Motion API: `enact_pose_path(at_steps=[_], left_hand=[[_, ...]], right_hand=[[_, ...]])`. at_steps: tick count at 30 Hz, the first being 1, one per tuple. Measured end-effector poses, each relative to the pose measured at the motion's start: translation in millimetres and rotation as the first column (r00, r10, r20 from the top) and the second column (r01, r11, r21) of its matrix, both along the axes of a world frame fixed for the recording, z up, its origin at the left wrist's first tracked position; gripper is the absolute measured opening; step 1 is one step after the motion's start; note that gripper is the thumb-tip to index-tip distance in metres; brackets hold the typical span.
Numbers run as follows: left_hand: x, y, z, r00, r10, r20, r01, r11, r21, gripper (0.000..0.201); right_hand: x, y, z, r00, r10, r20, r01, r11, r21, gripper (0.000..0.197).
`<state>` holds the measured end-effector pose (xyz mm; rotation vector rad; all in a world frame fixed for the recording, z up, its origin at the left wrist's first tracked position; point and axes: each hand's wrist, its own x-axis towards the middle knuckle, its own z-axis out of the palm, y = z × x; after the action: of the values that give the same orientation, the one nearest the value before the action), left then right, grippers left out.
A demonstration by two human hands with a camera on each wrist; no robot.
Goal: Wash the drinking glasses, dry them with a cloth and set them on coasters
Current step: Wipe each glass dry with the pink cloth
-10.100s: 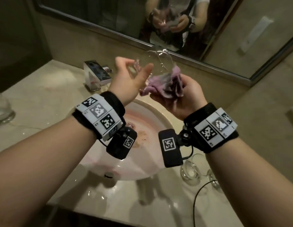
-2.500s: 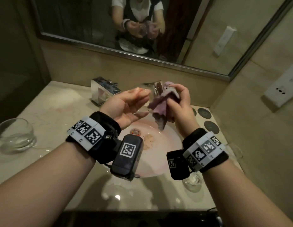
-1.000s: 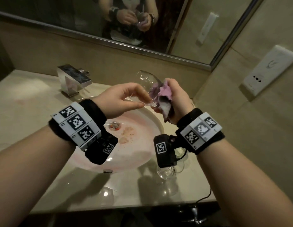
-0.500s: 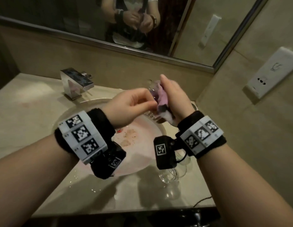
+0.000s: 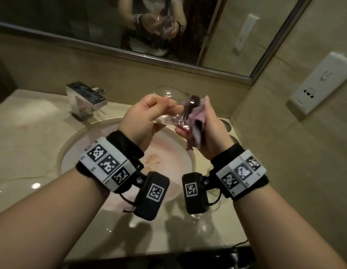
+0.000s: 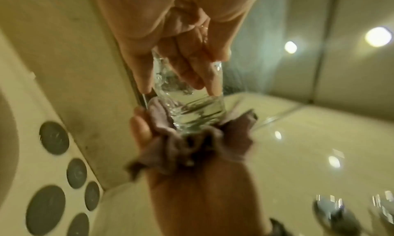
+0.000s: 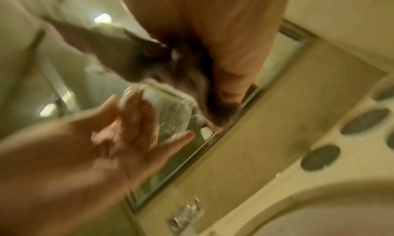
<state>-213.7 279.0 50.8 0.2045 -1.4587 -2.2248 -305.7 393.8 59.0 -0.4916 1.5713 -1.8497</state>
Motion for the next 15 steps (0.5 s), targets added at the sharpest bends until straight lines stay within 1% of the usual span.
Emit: enact_pose_path(at_steps=[1,2,3,4,5,6,7,8,10,11,12,13,14,15], left_hand=[[-2.7,-0.4,0.9,0.999,0.017,0.031,-0.019,0.998,0.057,0.015],[-4.2,-0.9,1.3,0.998,0.014,0.06,-0.019,0.996,0.083,0.017],[-4.4,-1.6,0.5,0.997,-0.006,0.078,-0.001,0.996,0.088,0.018],[-3.9,-3.1,-1.6,0.996,-0.03,0.089,0.024,0.997,0.073,0.018],[-2.6,-4.5,-3.5,0.994,-0.054,0.094,0.049,0.997,0.058,0.017],[-1.1,-6.3,-5.4,0.993,-0.074,0.096,0.07,0.997,0.039,0.015],[0.4,-8.3,-5.8,0.991,-0.092,0.094,0.089,0.995,0.036,0.014],[1.2,-10.4,-5.8,0.99,-0.099,0.096,0.097,0.995,0.029,0.014],[0.5,-12.7,-4.5,0.991,-0.079,0.109,0.082,0.997,-0.017,0.015],[-1.4,-13.0,-5.5,0.992,-0.029,0.119,0.035,0.998,-0.047,0.013],[-4.1,-14.0,-7.5,0.99,0.045,0.135,-0.036,0.997,-0.064,0.006],[-7.0,-14.9,-8.0,0.98,0.124,0.155,-0.117,0.992,-0.054,0.007],[-10.5,-17.0,-10.3,0.969,0.179,0.17,-0.182,0.983,0.0,0.023],[-13.4,-19.4,-11.4,0.965,0.191,0.179,-0.211,0.972,0.099,0.041]], right_hand=[[0.7,-4.0,-3.8,0.992,-0.063,-0.112,0.068,0.997,0.035,0.062],[2.7,-6.3,-6.5,0.967,-0.118,-0.224,0.136,0.989,0.065,0.061],[4.8,-7.1,-8.8,0.918,-0.16,-0.363,0.206,0.974,0.091,0.061],[7.2,-6.7,-10.0,0.839,-0.174,-0.515,0.255,0.963,0.09,0.064],[7.8,-5.3,-10.9,0.747,-0.155,-0.646,0.268,0.96,0.08,0.066],[7.5,-3.1,-10.6,0.679,-0.124,-0.723,0.26,0.962,0.079,0.065],[5.0,-2.2,-10.6,0.661,-0.101,-0.744,0.238,0.968,0.08,0.062],[3.1,-2.2,-7.9,0.7,-0.081,-0.71,0.208,0.974,0.094,0.059],[-4.0,-4.1,-6.6,0.839,-0.067,-0.539,0.144,0.984,0.102,0.05],[-5.7,-5.5,-8.4,0.873,-0.078,-0.481,0.138,0.986,0.091,0.046],[-2.8,-6.5,-9.6,0.878,-0.097,-0.47,0.151,0.985,0.08,0.043],[0.7,-8.6,-12.7,0.86,-0.121,-0.495,0.174,0.983,0.063,0.045],[5.4,-11.1,-16.1,0.827,-0.138,-0.545,0.201,0.978,0.057,0.05],[11.0,-13.3,-19.5,0.785,-0.143,-0.602,0.218,0.975,0.053,0.055]])
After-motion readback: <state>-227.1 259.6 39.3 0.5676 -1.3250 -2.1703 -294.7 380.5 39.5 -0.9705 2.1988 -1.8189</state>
